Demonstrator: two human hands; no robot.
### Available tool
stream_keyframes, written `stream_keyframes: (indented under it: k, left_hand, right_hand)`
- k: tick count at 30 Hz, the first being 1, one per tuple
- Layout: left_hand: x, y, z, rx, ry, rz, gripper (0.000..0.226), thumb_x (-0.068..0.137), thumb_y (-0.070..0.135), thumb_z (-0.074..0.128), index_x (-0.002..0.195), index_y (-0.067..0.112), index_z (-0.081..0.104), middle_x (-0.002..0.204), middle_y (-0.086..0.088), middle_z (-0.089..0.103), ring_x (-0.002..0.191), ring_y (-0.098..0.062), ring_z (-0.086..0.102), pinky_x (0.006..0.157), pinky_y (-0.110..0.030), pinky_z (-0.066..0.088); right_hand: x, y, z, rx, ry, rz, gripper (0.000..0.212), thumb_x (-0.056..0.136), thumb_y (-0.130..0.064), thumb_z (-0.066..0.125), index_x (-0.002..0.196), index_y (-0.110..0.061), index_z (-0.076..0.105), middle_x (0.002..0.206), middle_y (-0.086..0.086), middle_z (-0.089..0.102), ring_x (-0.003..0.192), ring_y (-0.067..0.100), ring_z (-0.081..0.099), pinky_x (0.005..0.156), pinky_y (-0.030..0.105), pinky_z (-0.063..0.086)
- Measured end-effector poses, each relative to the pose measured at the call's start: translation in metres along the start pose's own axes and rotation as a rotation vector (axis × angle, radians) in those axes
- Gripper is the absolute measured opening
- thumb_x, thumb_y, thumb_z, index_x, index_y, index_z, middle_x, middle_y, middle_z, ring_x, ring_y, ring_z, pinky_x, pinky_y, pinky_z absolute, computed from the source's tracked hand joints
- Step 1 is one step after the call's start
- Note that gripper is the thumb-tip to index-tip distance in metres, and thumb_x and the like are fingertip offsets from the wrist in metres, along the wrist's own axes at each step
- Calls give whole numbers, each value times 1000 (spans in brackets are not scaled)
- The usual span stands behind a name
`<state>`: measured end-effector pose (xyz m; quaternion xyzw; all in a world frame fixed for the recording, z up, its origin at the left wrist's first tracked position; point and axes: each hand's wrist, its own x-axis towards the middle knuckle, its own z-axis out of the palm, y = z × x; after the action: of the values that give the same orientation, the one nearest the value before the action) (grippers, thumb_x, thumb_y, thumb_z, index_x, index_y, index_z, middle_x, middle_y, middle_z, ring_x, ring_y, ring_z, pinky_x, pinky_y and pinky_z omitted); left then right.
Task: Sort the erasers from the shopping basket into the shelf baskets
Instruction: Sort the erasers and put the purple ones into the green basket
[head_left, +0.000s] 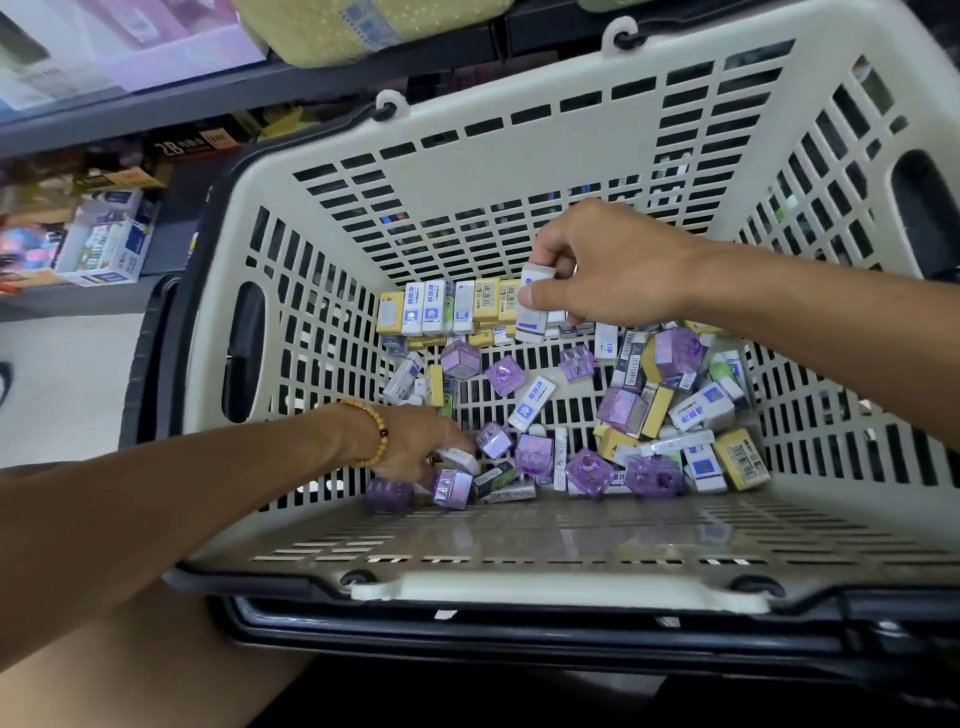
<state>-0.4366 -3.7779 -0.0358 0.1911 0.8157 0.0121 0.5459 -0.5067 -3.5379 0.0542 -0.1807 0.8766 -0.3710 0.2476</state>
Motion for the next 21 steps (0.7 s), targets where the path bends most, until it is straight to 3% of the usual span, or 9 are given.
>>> stream_keyframes:
  k: [4, 6, 9, 12, 16, 19, 21]
  left_hand:
    - [0, -3, 0, -124, 72, -22, 26, 90, 16, 66, 112, 28, 67, 126, 8, 62, 118, -20, 58, 99, -34, 49]
    - [-1, -1, -3, -133, 47, -43, 35, 89, 12, 67, 122, 23, 64, 130, 6, 57, 121, -18, 55, 100, -28, 46]
    - [-10, 5, -14, -225, 43, -15, 33, 87, 15, 70, 119, 19, 66, 122, 0, 65, 112, -19, 61, 99, -35, 50]
    - [-29, 12, -26, -377, 117, -11, 19, 88, 14, 68, 105, 20, 67, 98, -1, 70, 90, -24, 69, 78, -38, 59]
    - [-62, 18, -33, -763, 264, -40, 18, 89, 10, 65, 107, 12, 66, 95, -6, 70, 78, -21, 73, 63, -29, 59]
    - [-85, 20, -29, -1111, 425, -134, 12, 85, 12, 68, 97, 14, 65, 86, -8, 73, 59, -15, 69, 53, -19, 54]
    - [-96, 21, -26, -1346, 487, -193, 13, 83, 12, 68, 96, 10, 66, 79, -12, 74, 50, -13, 62, 48, -22, 56]
  right_hand:
    - [0, 1, 0, -2, 1, 7, 16, 91, -30, 68, 86, -15, 68, 78, 4, 69, 77, 18, 70, 61, 24, 48]
    - [1, 1, -1, 0, 1, 9, 15, 91, -30, 68, 85, -16, 68, 78, 3, 68, 77, 18, 70, 59, 23, 46]
    - [2, 0, -2, 0, -5, 20, 16, 92, -30, 67, 85, -16, 67, 77, 5, 69, 77, 19, 71, 54, 24, 44]
    - [3, 0, -3, 57, -24, 43, 16, 93, -29, 65, 82, -18, 63, 74, 6, 69, 72, 18, 72, 59, 31, 57]
    - [7, 4, 0, 152, -54, 84, 15, 94, -31, 62, 90, -17, 64, 77, 6, 71, 69, 17, 72, 71, 40, 61]
    - [17, 9, 8, 185, -49, 134, 19, 96, -28, 61, 88, -11, 66, 74, 5, 71, 62, 12, 68, 70, 42, 60]
    - [28, 9, 16, 206, -58, 174, 21, 99, -25, 56, 91, -8, 66, 80, 9, 71, 60, 11, 66, 64, 37, 60]
